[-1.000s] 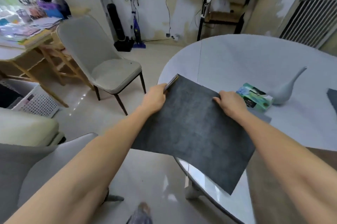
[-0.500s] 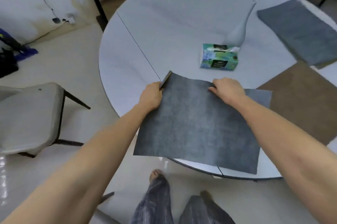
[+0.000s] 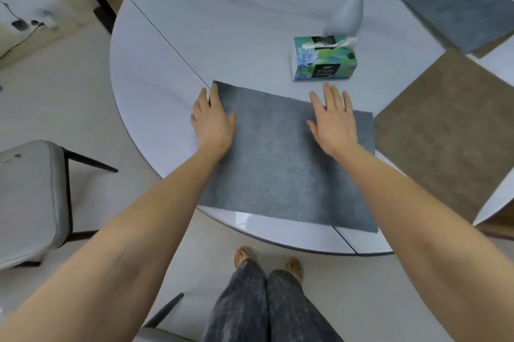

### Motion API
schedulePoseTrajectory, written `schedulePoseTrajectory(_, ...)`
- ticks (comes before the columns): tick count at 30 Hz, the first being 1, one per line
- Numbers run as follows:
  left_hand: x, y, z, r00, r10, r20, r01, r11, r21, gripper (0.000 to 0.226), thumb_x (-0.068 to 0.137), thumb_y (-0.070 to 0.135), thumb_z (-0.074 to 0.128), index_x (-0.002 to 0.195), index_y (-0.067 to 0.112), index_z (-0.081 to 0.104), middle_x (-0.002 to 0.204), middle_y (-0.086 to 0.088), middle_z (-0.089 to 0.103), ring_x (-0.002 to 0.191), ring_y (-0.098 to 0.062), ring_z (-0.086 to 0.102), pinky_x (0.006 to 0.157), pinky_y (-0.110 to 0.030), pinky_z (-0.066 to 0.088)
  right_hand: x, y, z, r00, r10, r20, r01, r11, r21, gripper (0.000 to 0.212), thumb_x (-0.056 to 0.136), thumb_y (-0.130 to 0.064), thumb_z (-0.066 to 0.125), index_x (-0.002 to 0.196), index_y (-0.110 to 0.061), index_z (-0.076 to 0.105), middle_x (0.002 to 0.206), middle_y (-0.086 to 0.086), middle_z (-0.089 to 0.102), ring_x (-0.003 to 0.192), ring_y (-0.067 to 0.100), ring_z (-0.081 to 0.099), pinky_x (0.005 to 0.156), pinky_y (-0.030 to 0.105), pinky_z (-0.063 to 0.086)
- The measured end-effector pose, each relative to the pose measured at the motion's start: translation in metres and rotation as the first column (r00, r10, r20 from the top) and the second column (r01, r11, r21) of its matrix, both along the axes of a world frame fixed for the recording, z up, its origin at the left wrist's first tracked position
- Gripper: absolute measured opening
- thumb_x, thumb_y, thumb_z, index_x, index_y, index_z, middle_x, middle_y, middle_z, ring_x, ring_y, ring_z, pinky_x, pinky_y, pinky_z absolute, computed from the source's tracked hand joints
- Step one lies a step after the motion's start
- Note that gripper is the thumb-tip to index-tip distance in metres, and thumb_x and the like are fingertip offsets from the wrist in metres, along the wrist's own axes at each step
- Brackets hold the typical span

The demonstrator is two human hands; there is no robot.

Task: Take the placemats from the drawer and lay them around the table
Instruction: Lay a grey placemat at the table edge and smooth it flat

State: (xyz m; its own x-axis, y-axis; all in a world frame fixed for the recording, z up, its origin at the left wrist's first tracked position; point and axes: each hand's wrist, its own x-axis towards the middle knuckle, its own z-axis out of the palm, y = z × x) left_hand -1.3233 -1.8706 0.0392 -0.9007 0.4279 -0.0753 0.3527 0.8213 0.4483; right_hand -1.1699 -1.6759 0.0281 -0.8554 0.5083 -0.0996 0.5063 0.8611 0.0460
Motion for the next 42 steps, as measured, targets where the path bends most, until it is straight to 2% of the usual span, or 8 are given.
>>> schedulePoseTrajectory(3, 0.023, -0.010, -0.016, 0.955, -0.293, 0.054, 0.297, 0.930, -0.216, 0.091, 0.088, 0.048, 0.060, 0.155, 0.021, 0.003, 0.162, -0.011, -0.001, 0.149, -0.031, -0.003, 0.118, -0.057, 0.005, 0.035, -0.021, -0.012, 0.999, 0.015, 0.029, -0.010, 0.985, -0.171, 0.068, 0.097, -0.041, 0.044, 0.153, -0.016, 0.013, 0.161, 0.015, 0.001, 0.149, 0.028, -0.001, 0.120, 0.045, -0.003)
schedulePoseTrajectory(6, 0.066, -0.023, -0.028, 0.781, -0.579, 0.232, 0.623, 0.703, -0.343, 0.109, 0.076, 0.067, 0.062, 0.155, 0.026, -0.001, 0.162, -0.008, -0.012, 0.147, -0.032, -0.018, 0.115, -0.063, -0.006, 0.081, -0.046, -0.021, 0.996, -0.052, 0.075, 0.074, 0.944, -0.321, 0.072, 0.093, -0.047, 0.050, 0.151, -0.019, 0.019, 0.161, 0.011, 0.002, 0.149, 0.026, 0.001, 0.119, 0.047, -0.003)
schedulePoseTrajectory(11, 0.131, -0.040, -0.048, 0.609, -0.705, 0.364, 0.769, 0.414, -0.486, 0.117, 0.074, 0.067, 0.064, 0.153, 0.029, -0.013, 0.159, -0.006, -0.024, 0.145, -0.038, -0.022, 0.111, -0.069, -0.002, 0.136, -0.062, -0.039, 0.955, -0.250, 0.157, 0.294, 0.857, -0.424, 0.075, 0.083, -0.047, 0.064, 0.143, -0.017, 0.030, 0.157, 0.015, 0.012, 0.147, 0.030, 0.009, 0.117, 0.051, 0.015)
schedulePoseTrajectory(17, 0.131, -0.021, -0.039, 0.660, -0.603, 0.447, 0.750, 0.492, -0.443, 0.104, 0.084, 0.051, 0.065, 0.152, 0.034, -0.013, 0.159, -0.003, -0.025, 0.146, -0.039, -0.016, 0.112, -0.069, 0.010, 0.145, -0.043, -0.027, 0.702, -0.709, 0.067, 0.670, 0.626, -0.399, 0.065, 0.080, -0.033, 0.071, 0.128, -0.004, 0.038, 0.132, 0.018, 0.042, 0.124, 0.036, 0.041, 0.095, 0.047, 0.039)
schedulePoseTrajectory(25, 0.141, -0.010, -0.039, 0.705, -0.543, 0.455, 0.709, 0.555, -0.435, 0.119, 0.074, 0.056, 0.073, 0.151, 0.036, -0.015, 0.158, -0.007, -0.027, 0.144, -0.043, -0.019, 0.112, -0.070, 0.006, 0.152, -0.027, -0.030, 0.504, -0.849, 0.158, 0.757, 0.347, -0.554, 0.014, 0.086, -0.012, 0.061, 0.096, -0.002, 0.059, 0.114, 0.021, 0.063, 0.103, 0.038, 0.061, 0.075, 0.036, 0.046)
schedulePoseTrajectory(32, 0.136, -0.024, -0.041, 0.758, -0.477, 0.445, 0.649, 0.617, -0.445, 0.123, 0.069, 0.061, 0.074, 0.151, 0.038, -0.015, 0.157, -0.006, -0.028, 0.144, -0.043, -0.020, 0.111, -0.071, 0.006, 0.137, -0.043, -0.025, 0.486, -0.859, 0.162, 0.740, 0.306, -0.598, 0.012, 0.084, -0.006, 0.064, 0.080, -0.005, 0.053, 0.114, 0.020, 0.063, 0.104, 0.038, 0.061, 0.076, 0.035, 0.048)
schedulePoseTrajectory(36, 0.136, -0.027, -0.042, 0.769, -0.455, 0.448, 0.634, 0.635, -0.441, 0.125, 0.068, 0.062, 0.074, 0.150, 0.038, -0.016, 0.157, -0.005, -0.031, 0.143, -0.042, -0.022, 0.110, -0.072, 0.005, 0.137, -0.044, -0.025, 0.475, -0.863, 0.173, 0.747, 0.292, -0.597, 0.018, 0.085, -0.006, 0.059, 0.101, 0.001, 0.060, 0.116, 0.020, 0.062, 0.105, 0.039, 0.060, 0.082, 0.038, 0.050)
schedulePoseTrajectory(42, 0.138, -0.028, -0.044, 0.771, -0.458, 0.441, 0.631, 0.644, -0.433, 0.125, 0.067, 0.062, 0.074, 0.151, 0.038, -0.016, 0.156, -0.005, -0.031, 0.143, -0.043, -0.023, 0.109, -0.073, 0.004, 0.139, -0.046, -0.026, 0.549, -0.825, 0.131, 0.721, 0.389, -0.573, 0.006, 0.088, -0.003, 0.053, 0.085, -0.001, 0.057, 0.112, 0.021, 0.064, 0.101, 0.039, 0.061, 0.073, 0.036, 0.046)
